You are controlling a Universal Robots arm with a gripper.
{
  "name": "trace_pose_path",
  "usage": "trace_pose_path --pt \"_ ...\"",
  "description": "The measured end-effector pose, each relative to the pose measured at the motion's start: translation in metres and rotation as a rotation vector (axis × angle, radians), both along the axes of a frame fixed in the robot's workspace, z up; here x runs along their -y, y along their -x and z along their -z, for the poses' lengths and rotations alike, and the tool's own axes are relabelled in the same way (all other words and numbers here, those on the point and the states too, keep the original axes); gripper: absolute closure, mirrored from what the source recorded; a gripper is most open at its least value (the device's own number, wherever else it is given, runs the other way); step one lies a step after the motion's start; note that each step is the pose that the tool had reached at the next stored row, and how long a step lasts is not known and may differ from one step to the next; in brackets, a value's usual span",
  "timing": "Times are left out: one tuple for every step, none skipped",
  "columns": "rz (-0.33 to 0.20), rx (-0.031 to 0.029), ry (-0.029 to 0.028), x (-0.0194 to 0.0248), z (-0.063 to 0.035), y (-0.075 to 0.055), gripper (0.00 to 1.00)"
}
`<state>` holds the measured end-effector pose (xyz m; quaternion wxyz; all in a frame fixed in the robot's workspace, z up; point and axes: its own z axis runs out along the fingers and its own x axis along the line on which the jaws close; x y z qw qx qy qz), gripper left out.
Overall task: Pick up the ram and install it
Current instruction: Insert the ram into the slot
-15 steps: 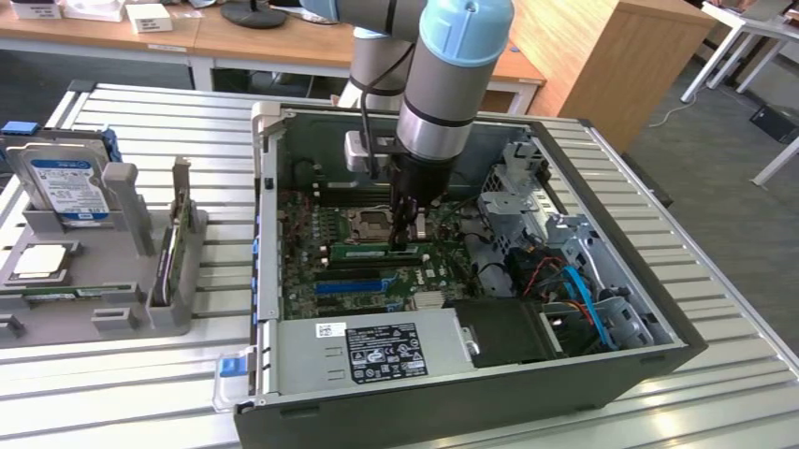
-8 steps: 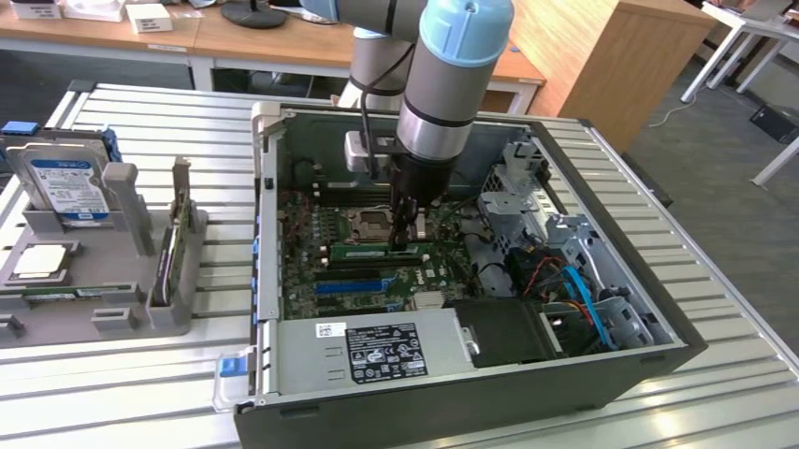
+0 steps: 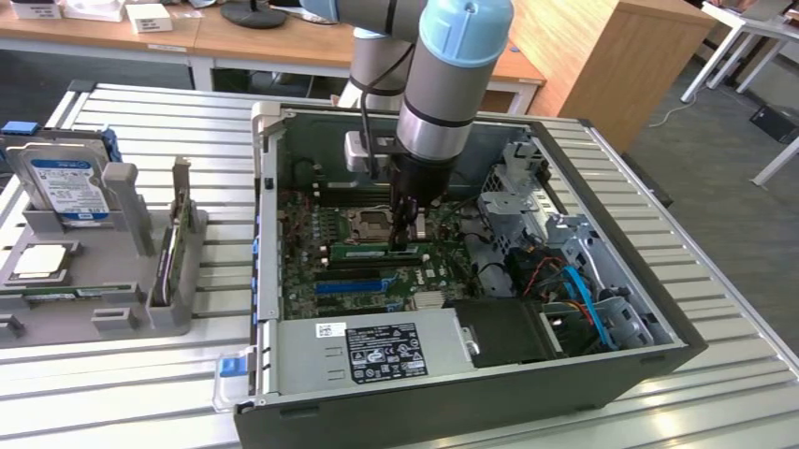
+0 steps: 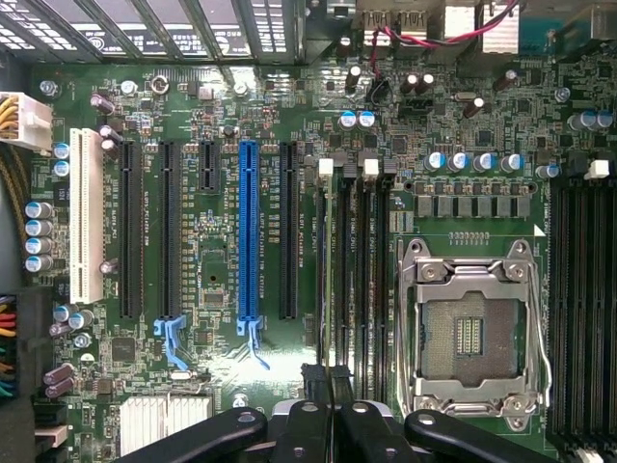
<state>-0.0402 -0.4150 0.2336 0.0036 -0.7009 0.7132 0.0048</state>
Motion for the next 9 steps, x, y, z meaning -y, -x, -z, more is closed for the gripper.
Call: trace_pose_path --pt "0.0 0.0001 -0.0001 0.0 0.0 0.0 0.88" --pt "0.0 0.0 -0.0001 0.0 0.0001 0.0 0.88" --pt "0.0 0.0002 -0.0004 -0.0002 0.0002 0.0 0.88" --pt "0.0 0.0002 -0.0005 -0.0004 0.0003 0.0 0.88" --pt "0.0 0.0002 -0.0005 -0.0004 0.0003 0.0 0.88" --pt "0.0 0.0002 -0.0004 -0.0004 0.0003 0.0 0.88" --pt "0.0 0.0001 -0.0003 -0.0004 0.0002 0.0 0.88" --pt "0.0 0.0 -0.0001 -0.0003 0.0003 0.0 0.88" --pt "0.0 0.0 0.0001 -0.0003 0.0004 0.0 0.88"
